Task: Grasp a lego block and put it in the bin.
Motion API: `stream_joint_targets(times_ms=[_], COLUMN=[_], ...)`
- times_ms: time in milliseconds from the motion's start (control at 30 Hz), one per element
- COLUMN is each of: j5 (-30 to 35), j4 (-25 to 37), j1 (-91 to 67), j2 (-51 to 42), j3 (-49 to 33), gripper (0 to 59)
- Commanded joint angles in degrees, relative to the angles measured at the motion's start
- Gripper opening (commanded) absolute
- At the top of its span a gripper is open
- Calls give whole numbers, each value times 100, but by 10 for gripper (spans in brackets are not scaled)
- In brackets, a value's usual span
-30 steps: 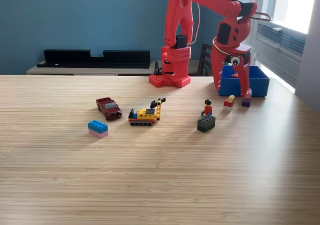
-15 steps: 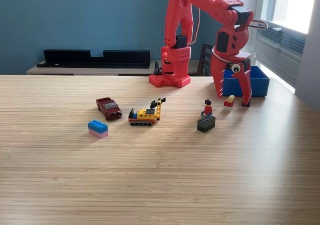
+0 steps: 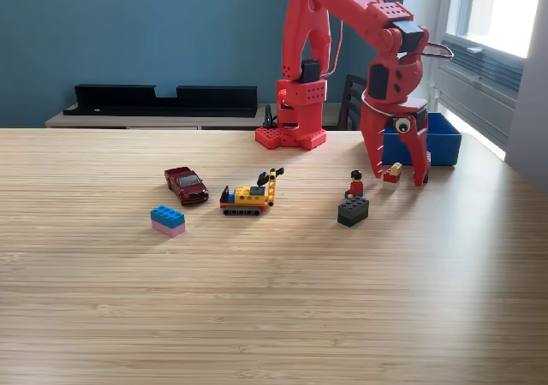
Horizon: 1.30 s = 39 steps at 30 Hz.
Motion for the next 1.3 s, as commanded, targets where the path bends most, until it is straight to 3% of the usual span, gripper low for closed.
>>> stream_joint_targets(times_ms=[33,200,333,600,1000,1133,1300], j5=[-79,-158,-167,88,413,387,272], j4=[-114,-308,-378,-132,2268,2654,2689], j1=[0,9,18,264,-220,-914,-1934], j2=[97,97,88,88,88,88,88], j3=[9,114,114,-527,-3419,-3604,-3278], gripper=[207,121,4,1,1,1,1])
